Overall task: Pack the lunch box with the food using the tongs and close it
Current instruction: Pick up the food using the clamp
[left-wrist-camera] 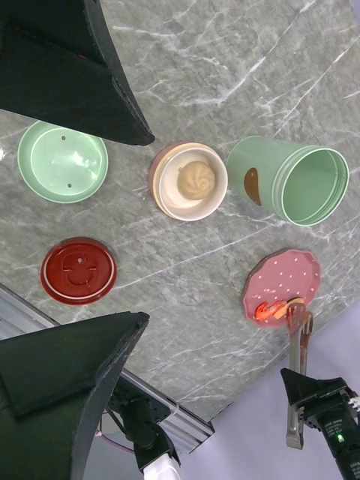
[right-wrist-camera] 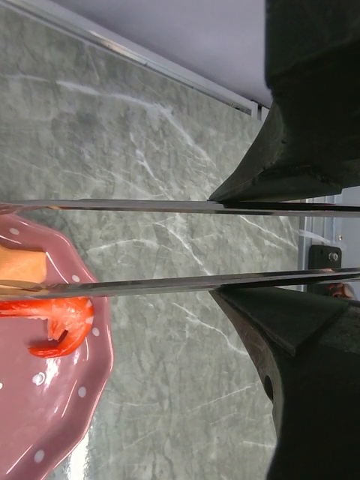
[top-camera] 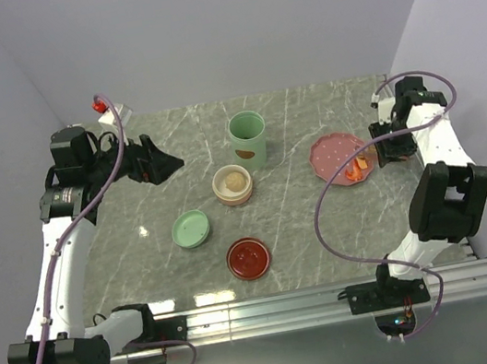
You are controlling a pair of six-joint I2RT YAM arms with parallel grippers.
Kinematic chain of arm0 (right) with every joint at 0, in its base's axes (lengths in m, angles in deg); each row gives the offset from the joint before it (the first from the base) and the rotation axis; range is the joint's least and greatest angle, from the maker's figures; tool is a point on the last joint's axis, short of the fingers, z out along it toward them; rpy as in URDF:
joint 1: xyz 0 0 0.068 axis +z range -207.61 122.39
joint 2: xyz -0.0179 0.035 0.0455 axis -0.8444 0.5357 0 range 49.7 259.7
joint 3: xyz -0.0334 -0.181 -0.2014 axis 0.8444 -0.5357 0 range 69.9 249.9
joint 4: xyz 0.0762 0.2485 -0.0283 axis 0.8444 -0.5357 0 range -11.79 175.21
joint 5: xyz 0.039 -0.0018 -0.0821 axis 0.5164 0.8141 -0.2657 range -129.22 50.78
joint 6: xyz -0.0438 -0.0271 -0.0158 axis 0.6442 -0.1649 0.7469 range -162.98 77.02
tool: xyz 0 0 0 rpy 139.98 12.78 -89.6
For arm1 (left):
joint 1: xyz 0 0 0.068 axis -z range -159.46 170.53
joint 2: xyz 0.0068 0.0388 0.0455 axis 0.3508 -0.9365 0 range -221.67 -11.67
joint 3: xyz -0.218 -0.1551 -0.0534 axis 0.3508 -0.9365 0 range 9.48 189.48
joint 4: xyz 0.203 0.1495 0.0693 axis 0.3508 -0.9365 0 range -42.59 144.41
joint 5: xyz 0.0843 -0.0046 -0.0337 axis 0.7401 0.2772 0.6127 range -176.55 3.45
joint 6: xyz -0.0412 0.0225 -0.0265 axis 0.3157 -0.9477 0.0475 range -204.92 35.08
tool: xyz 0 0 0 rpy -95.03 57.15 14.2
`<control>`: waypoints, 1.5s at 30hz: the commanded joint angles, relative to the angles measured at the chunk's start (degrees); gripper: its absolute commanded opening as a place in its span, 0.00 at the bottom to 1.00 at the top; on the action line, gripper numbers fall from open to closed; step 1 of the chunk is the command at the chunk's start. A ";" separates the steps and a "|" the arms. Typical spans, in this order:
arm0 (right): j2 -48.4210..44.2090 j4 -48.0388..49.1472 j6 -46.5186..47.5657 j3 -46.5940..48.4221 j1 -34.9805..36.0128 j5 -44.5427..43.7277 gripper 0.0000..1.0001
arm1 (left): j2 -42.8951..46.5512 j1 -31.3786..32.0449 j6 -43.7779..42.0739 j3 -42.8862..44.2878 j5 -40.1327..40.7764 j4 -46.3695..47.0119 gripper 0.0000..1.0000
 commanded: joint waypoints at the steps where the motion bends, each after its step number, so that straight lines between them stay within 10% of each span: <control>1: 0.74 1.76 -0.16 -0.47 -0.33 -0.26 0.51 | 0.72 -0.25 -1.51 1.05 0.19 0.86 0.99; 45: 2.76 0.80 -1.74 0.24 1.16 1.14 0.53 | 1.60 -0.25 -0.89 -0.88 0.19 1.65 0.99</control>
